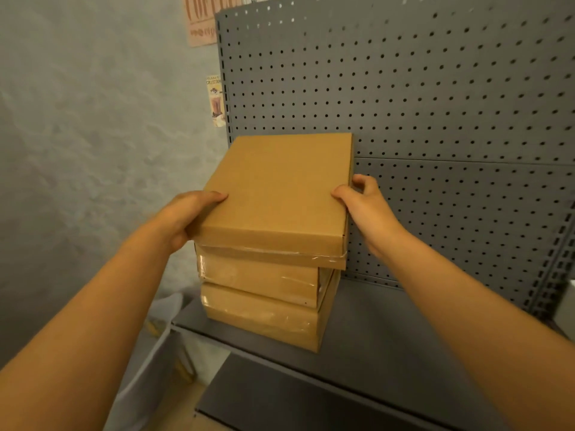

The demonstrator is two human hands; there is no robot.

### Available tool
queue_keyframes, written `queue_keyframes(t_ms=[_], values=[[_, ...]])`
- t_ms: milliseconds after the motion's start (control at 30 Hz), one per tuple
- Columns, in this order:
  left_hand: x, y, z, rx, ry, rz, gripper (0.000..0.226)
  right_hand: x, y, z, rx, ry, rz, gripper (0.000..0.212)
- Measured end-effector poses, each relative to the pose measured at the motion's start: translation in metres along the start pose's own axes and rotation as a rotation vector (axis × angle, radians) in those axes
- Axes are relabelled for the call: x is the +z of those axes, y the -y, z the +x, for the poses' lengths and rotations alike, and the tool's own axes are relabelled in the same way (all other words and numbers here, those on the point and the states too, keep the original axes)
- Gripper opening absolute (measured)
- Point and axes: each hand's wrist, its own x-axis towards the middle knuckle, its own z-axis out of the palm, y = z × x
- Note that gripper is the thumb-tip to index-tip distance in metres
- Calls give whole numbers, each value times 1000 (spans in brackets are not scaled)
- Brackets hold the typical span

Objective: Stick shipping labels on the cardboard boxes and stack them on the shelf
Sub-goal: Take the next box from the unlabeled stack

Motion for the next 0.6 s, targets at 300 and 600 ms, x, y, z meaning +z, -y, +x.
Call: queue_keyframes(t_ms=[300,600], values=[[33,-5,-25,232,-11,-37,75,-32,8,-27,-85,-14,-76,106],[96,-37,-69,486,97,21,74,-104,22,-60,-186,-197,-52,88]])
